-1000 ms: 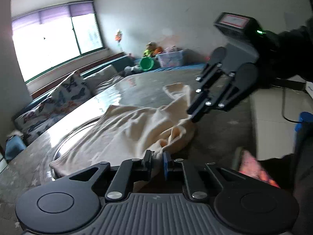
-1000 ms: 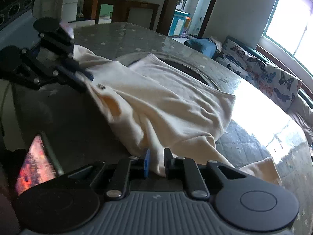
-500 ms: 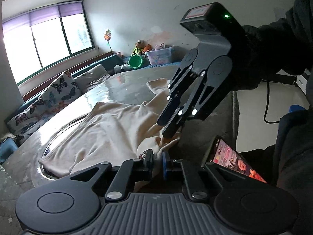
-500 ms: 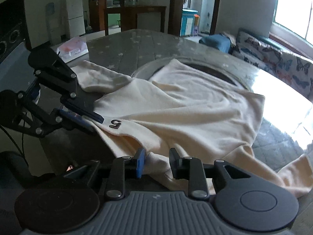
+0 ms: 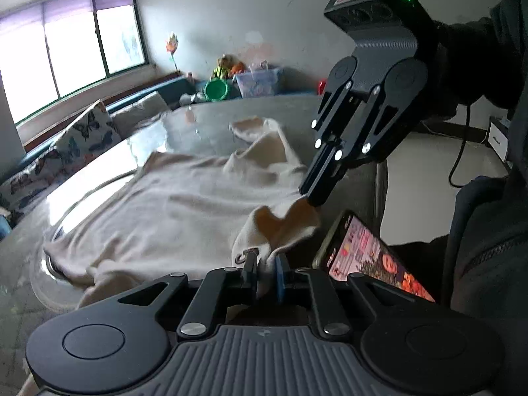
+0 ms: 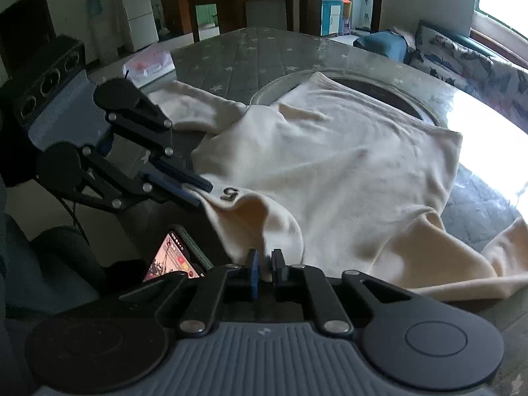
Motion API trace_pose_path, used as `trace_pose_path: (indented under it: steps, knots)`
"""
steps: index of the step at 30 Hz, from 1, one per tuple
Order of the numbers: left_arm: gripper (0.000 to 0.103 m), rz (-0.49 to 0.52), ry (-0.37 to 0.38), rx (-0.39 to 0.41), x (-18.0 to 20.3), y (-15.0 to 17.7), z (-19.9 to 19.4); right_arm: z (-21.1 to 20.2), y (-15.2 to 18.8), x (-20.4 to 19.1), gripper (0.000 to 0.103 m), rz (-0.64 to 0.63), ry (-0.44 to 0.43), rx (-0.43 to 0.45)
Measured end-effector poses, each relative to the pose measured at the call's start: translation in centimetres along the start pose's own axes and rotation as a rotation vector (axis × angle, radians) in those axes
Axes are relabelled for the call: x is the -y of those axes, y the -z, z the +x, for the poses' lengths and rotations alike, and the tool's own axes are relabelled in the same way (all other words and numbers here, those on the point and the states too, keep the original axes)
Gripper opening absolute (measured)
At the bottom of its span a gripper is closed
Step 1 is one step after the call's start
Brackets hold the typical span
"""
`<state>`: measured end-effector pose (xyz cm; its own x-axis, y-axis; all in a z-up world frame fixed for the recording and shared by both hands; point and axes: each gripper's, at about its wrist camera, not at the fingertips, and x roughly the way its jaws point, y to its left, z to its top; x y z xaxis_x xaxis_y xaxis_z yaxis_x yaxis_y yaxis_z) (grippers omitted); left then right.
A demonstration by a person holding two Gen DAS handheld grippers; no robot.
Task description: Fold clothes
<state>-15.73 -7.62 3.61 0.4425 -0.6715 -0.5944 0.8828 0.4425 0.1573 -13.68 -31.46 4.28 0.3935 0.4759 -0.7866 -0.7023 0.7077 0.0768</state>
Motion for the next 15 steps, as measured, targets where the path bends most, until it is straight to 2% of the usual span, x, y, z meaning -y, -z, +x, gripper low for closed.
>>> trace_pose_path:
  steps: [1,3,7,11,15]
  knots:
    - [0.014,-0.004,0.005,0.0,-0.2,0.0,-0.2,-0.4,-0.2,0.2,0.012,0.007,-0.006,0.016]
    - [0.022,-0.012,0.003,0.01,-0.7,-0.1,-0.9,-1.2,-0.6,0.8,0.014,0.023,-0.017,0.056]
    - [0.026,-0.047,-0.073,0.048,-2.6,-0.3,-2.9,-1.2,-1.1,2.3,0.015,0.039,0.057,0.108]
    - [0.027,-0.151,-0.255,0.042,-5.7,0.2,-4.6,0.8,-0.6,4.2,0.015,0.077,0.123,0.081]
    - [0.028,-0.319,-0.434,-0.028,-8.5,2.4,-5.6,2.4,0.6,5.0,0.015,0.085,0.156,0.03]
